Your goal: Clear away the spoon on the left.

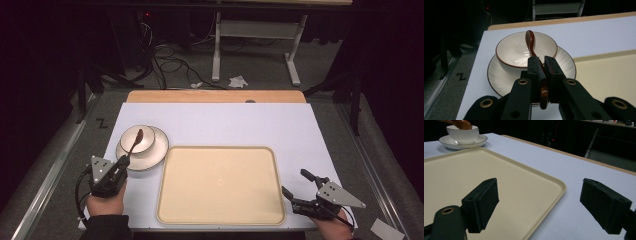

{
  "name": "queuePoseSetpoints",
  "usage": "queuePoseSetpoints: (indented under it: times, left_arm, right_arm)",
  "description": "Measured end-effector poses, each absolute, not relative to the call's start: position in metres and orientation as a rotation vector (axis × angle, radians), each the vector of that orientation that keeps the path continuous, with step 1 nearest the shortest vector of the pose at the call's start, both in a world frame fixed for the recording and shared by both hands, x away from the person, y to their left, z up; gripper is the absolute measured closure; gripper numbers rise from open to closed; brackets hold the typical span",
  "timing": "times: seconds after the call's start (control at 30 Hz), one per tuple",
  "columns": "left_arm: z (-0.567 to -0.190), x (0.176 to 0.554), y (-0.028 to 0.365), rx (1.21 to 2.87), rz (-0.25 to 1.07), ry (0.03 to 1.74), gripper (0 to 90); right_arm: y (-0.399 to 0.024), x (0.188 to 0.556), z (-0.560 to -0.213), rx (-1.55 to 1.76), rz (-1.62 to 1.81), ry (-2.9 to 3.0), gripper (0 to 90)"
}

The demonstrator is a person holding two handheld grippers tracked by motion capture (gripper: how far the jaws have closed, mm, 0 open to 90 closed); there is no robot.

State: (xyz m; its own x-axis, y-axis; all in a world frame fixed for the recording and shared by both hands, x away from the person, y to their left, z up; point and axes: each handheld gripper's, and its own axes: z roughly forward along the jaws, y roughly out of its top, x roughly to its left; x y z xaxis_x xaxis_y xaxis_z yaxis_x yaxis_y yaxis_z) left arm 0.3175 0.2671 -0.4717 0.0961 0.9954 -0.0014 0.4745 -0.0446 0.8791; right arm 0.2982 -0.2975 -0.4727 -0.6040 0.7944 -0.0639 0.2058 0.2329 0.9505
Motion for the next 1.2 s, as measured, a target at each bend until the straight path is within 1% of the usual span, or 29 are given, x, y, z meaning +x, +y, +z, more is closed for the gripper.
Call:
queuePoseSetpoints:
  times: [0.3,0.53,0.6,0.93,1.07,1.2]
  left_arm:
    - [-0.465,0.307,0.27,1.595,0.894,1.426,84.0]
    - [-0.458,0.295,0.271,1.585,0.885,1.376,84.0]
    - [-0.454,0.291,0.271,1.57,0.864,1.354,84.0]
    - [-0.443,0.278,0.243,1.596,0.85,1.209,84.0]
    - [-0.447,0.274,0.229,1.606,0.782,1.147,84.0]
    - [-0.451,0.271,0.221,1.625,0.765,1.127,84.0]
  right_arm:
    - [-0.296,0.296,-0.473,0.871,1.379,1.972,16.5]
    - [-0.292,0.294,-0.474,0.859,1.37,1.99,16.5]
    - [-0.291,0.294,-0.474,0.849,1.368,1.995,16.4]
    - [-0.291,0.293,-0.472,0.863,1.395,1.959,16.5]
    - [-0.291,0.293,-0.471,0.85,1.41,1.956,16.5]
    - [-0.291,0.293,-0.468,0.849,1.386,1.964,16.5]
